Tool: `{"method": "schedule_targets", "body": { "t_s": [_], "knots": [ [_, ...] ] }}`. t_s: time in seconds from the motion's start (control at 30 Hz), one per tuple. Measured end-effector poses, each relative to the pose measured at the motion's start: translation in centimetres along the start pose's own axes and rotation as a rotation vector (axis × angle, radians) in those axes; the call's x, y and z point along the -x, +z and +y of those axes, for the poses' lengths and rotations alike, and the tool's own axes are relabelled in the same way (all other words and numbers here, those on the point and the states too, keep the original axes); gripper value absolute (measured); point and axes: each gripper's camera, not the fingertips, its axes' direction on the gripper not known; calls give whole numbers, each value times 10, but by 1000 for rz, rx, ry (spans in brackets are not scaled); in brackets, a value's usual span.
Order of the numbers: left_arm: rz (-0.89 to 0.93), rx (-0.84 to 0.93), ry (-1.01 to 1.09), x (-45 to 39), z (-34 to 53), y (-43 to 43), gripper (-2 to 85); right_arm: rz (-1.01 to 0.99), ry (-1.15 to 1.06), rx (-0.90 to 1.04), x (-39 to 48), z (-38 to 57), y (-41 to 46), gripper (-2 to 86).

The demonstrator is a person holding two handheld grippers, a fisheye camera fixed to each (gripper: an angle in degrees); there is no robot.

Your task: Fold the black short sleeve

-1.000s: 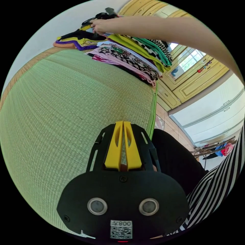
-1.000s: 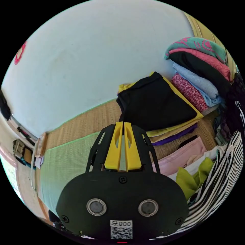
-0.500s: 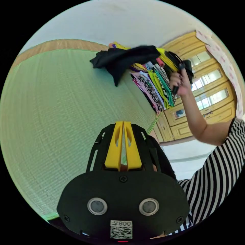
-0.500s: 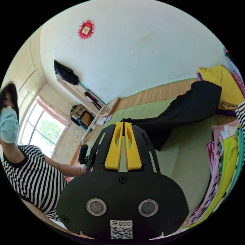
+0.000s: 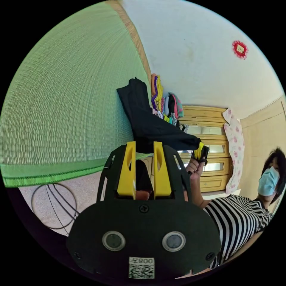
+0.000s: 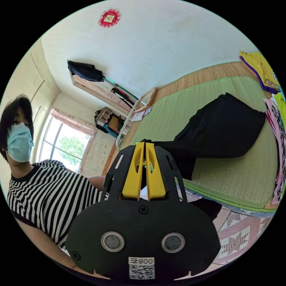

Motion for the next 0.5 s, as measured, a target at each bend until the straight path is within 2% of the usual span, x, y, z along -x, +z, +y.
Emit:
{"method": "schedule_targets", "body": {
  "t_s": [0.17,0.5],
  "knots": [
    [54,-3,-57,49,2,6,94,30,34,-20,22,33,-17,3],
    [80,-3,-85,92,-3,16,104,78,98,-36,51,81,-37,4]
  ]
}}
